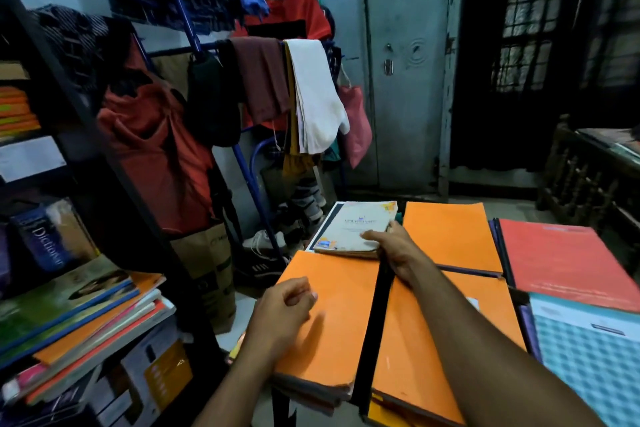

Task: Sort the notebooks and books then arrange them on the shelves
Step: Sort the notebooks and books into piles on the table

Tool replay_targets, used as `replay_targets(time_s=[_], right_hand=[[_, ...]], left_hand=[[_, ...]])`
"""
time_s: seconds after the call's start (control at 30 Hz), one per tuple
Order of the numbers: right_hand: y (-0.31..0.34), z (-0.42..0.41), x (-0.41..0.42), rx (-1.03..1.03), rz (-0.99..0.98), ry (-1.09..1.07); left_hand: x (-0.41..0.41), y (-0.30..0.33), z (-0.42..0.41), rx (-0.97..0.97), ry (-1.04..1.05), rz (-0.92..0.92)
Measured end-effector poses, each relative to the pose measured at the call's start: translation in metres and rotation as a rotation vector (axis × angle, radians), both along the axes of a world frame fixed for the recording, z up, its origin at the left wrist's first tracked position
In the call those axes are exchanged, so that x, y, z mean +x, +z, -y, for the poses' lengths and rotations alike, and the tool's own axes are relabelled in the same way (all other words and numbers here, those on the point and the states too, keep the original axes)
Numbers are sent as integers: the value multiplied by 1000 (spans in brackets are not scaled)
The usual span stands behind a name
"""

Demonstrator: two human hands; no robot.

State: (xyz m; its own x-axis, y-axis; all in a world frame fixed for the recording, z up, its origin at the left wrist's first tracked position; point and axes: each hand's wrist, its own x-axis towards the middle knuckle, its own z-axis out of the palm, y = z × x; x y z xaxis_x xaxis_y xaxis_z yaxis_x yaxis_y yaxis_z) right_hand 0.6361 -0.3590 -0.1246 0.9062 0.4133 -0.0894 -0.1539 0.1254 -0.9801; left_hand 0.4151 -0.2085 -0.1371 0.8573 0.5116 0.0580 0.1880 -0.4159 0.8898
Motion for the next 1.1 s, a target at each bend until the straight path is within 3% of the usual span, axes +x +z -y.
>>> replay_targets(time_s=[0.33,0.53,0.73,1.1], right_hand=[[-16,-15,14,-336,319,-206],[-10,-3,16,-319,302,-62],[-4,7,19,-525,451,74],[-5,1,6,-978,665,-40]], left_hand=[[0,-4,10,13,30,45],[1,0,16,53,60,58],[-1,-1,14,70,77,41],[-3,3,19,93,56,36]])
